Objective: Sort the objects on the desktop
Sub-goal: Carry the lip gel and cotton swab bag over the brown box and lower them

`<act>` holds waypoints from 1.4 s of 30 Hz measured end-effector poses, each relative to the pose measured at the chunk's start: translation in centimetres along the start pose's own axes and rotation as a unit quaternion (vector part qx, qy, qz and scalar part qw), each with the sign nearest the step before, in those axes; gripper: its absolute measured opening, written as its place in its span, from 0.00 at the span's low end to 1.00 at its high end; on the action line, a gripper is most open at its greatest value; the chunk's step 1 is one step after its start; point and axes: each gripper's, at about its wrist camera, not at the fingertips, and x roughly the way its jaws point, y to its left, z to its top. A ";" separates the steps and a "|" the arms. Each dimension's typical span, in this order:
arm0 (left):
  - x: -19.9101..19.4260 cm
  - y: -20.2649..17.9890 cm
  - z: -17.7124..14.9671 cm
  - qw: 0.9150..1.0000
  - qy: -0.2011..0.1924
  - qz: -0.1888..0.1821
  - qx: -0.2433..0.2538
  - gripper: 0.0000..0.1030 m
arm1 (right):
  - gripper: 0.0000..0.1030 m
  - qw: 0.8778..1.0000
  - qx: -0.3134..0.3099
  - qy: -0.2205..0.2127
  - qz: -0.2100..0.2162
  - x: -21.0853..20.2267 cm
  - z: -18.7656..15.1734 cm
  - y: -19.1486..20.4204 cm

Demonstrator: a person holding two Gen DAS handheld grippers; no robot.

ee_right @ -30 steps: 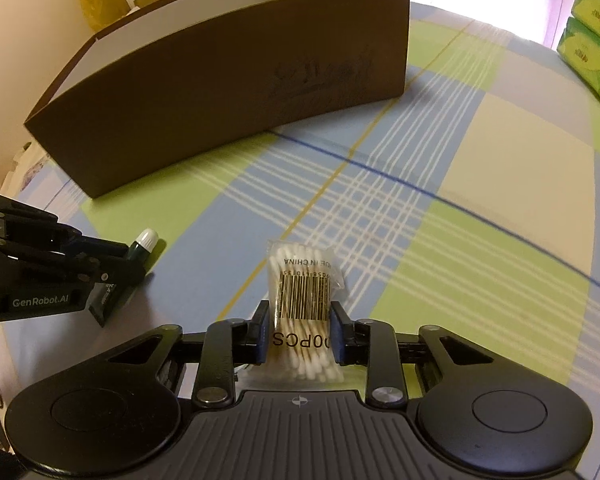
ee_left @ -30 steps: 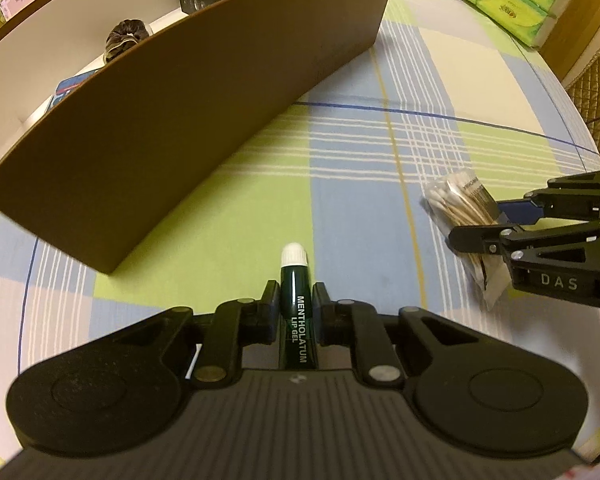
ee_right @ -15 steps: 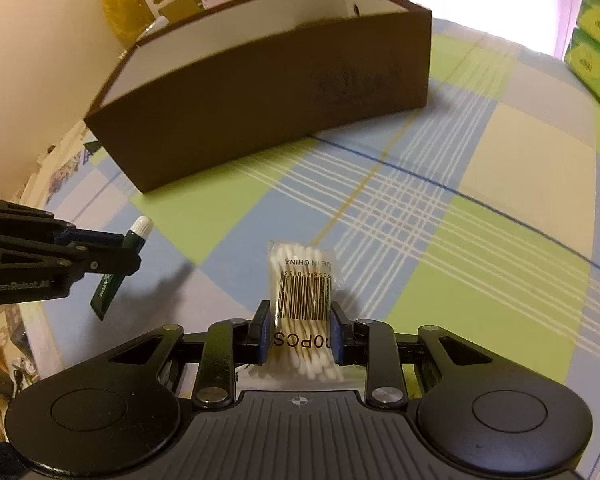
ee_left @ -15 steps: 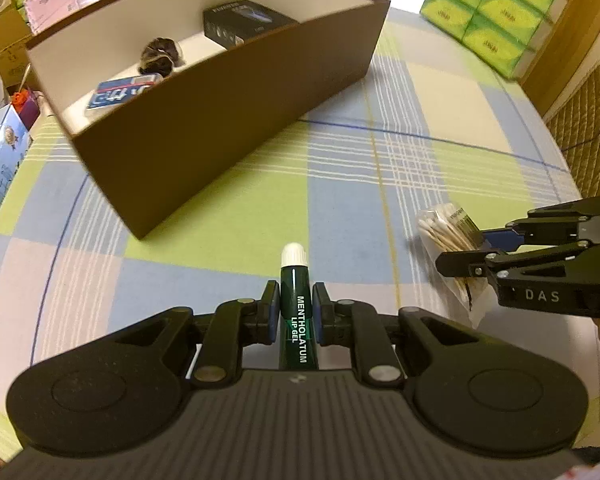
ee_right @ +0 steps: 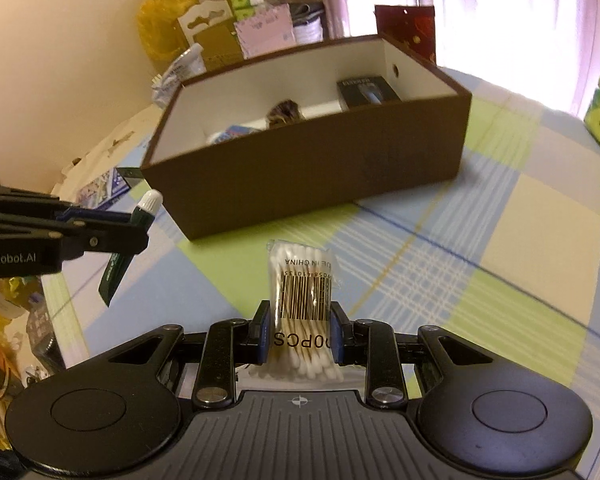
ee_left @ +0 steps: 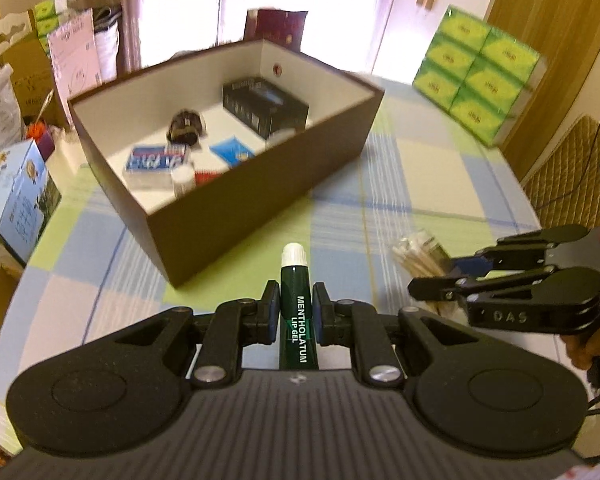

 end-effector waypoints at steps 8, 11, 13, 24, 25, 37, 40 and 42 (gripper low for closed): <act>-1.5 1.0 2.1 0.999 -0.032 -0.007 -0.003 0.12 | 0.25 1.000 -0.013 -0.015 -0.005 -0.2 2.3 0.7; -1.6 1.4 2.8 0.999 -0.040 -0.009 0.000 0.12 | 0.25 1.000 -0.017 -0.020 -0.003 0.0 3.6 0.9; -1.7 1.9 3.3 0.999 -0.044 -0.009 0.000 0.12 | 0.25 0.999 -0.022 -0.025 -0.001 0.2 4.7 1.1; -0.7 5.7 7.7 0.998 -0.067 0.005 -0.008 0.12 | 0.25 0.998 -0.039 -0.055 0.012 3.1 12.9 2.1; -0.4 6.1 8.3 0.998 -0.070 0.005 -0.009 0.12 | 0.25 0.998 -0.038 -0.055 0.014 3.6 13.7 2.2; 5.2 11.1 14.7 0.998 -0.048 0.031 -0.033 0.12 | 0.25 0.999 -0.048 -0.007 -0.011 12.0 21.1 0.9; 7.1 12.4 15.9 0.998 -0.036 0.036 -0.043 0.12 | 0.25 0.999 -0.049 0.010 -0.020 14.2 22.0 0.3; 8.4 13.3 16.6 0.998 -0.028 0.037 -0.049 0.12 | 0.25 0.998 -0.047 0.020 -0.024 15.4 22.4 0.0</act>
